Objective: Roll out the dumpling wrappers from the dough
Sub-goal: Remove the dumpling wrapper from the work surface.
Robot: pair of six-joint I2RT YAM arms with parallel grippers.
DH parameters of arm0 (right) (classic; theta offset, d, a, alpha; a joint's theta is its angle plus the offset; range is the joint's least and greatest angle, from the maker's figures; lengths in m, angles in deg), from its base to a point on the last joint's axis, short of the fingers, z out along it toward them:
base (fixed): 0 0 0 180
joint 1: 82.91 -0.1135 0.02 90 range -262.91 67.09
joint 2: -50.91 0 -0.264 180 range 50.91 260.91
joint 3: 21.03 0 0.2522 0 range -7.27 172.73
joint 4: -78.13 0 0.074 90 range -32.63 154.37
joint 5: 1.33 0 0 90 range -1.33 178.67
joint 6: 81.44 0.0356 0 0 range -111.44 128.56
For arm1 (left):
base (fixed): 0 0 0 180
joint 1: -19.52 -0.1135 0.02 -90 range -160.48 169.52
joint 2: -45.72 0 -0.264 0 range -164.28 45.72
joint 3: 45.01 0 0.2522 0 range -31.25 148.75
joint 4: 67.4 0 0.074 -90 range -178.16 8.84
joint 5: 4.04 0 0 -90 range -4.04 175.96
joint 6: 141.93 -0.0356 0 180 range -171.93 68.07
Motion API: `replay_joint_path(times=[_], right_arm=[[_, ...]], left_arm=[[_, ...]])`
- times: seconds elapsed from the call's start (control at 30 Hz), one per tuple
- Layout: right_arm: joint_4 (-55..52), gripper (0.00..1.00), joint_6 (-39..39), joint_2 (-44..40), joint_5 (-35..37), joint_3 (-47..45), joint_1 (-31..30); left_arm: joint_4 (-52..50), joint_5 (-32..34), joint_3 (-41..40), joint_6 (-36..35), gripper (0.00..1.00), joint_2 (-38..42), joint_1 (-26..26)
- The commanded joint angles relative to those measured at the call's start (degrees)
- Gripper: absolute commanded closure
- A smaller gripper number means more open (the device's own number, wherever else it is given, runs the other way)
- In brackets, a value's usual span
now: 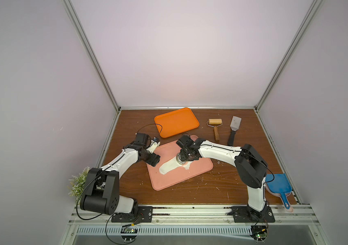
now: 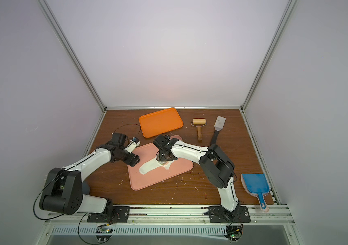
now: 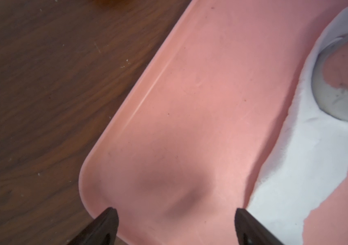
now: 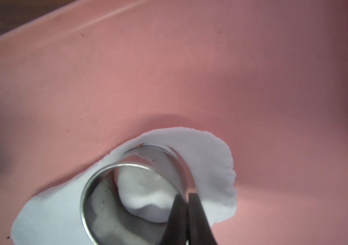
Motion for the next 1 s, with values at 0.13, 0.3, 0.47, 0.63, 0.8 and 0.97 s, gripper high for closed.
replay_joint_path(times=[0.13, 0.3, 0.47, 0.63, 0.8, 0.97], right_arm=[[-5.5, 1.0, -1.3, -0.8, 3.9, -3.7, 1.6], [-6.0, 1.0, -1.2, -0.9, 4.6, -3.1, 1.7], [-6.6, 1.0, -0.7, -0.1, 5.3, -2.3, 1.5], [-8.2, 1.0, -0.4, 0.4, 7.3, -1.9, 1.2], [-4.6, 1.0, -1.8, 0.8, 1.3, -2.5, 1.1], [-4.1, 1.0, -1.8, 1.8, 0.2, -1.3, 0.5]], left_arm=[[-0.7, -0.2, -0.1, -0.3, 0.1, -0.2, -0.5], [-0.7, -0.2, -0.1, -0.3, 0.1, -0.3, -0.5], [-0.8, -0.3, -0.1, -0.2, 0.1, -0.3, -0.5], [-0.8, -0.3, -0.2, -0.3, 0.1, -0.3, -0.5], [-0.9, -0.8, -0.1, -0.4, 0.1, -0.3, -0.4], [-2.0, -3.1, 0.2, -1.4, 0.12, -0.1, -0.4]])
